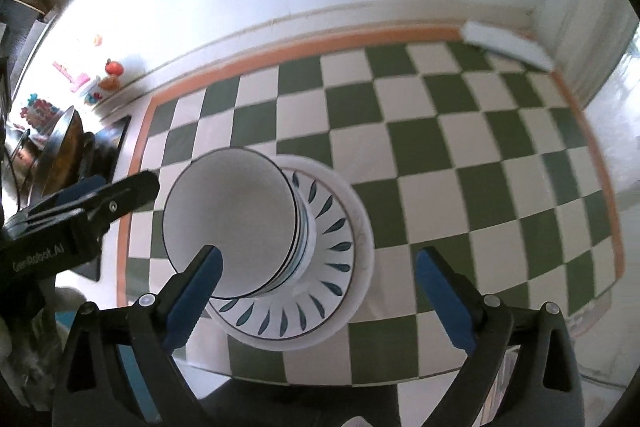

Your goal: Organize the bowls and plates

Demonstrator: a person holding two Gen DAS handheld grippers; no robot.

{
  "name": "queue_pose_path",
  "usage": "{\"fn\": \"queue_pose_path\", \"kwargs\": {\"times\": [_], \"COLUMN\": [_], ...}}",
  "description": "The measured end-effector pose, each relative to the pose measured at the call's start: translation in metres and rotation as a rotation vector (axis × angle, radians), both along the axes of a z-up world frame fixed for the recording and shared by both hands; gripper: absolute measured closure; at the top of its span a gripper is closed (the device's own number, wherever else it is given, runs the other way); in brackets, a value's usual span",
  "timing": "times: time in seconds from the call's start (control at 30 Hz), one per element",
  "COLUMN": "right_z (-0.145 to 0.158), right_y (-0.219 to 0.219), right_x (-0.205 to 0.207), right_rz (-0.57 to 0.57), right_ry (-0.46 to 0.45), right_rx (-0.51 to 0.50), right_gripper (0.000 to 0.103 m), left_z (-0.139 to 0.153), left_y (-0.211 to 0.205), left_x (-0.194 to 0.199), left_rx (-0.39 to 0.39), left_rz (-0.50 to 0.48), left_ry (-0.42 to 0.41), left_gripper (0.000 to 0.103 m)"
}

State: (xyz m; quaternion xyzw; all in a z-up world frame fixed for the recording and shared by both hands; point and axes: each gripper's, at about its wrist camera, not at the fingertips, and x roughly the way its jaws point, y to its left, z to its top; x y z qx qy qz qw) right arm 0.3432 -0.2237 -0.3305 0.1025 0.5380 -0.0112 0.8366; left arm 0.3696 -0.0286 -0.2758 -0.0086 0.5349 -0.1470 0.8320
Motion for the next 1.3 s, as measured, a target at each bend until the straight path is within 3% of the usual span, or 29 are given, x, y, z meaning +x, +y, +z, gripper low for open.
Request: {"fn": "queue_pose_path", "kwargs": {"times": [0.27,0.47,0.67,0.87,1.1,1.3], "right_z": [0.052,0.091,0.13,0.177,0.223,0.243], "right_y": [-0.001,-0.004,-0.009,-0.01,0.003,0.018], "right_x": [-0.044,-0.099,-0.16,-0.221,-0.285,-0.326], "right_rz": [0.018,0.07,0.093,0.08,0.052,0.03], "right_ry": [-0.129,-0.206,-0.223,-0.296,-0.404,-0.431], "right_rx": [-0.046,-0.064,-0.053,-0.06,-0.099,-0.098], "right_gripper": [0.002,0.002,0.002,0.002,0.002,0.001], "left_z": [0.048,0.096,0.135,0.17,0.191,0.2], "left_y": [-0.001,-0.003,-0.003,0.01,0.026,0.038], "left_x": [-0.053,-0.122,-0.184,-0.241,-0.293,-0.326], "left_rx": [0.045,0.059,0.078,0.075,0.084,0.101], "left_rz": [0.072,0.143,0.189,0.239,0.249,0.24], "left_ry": [-0.14,-0.235,-0.291,-0.338,-0.383,-0.412], "left_gripper": [0.0,0.0,0.0,0.0,0.0,0.0]}}
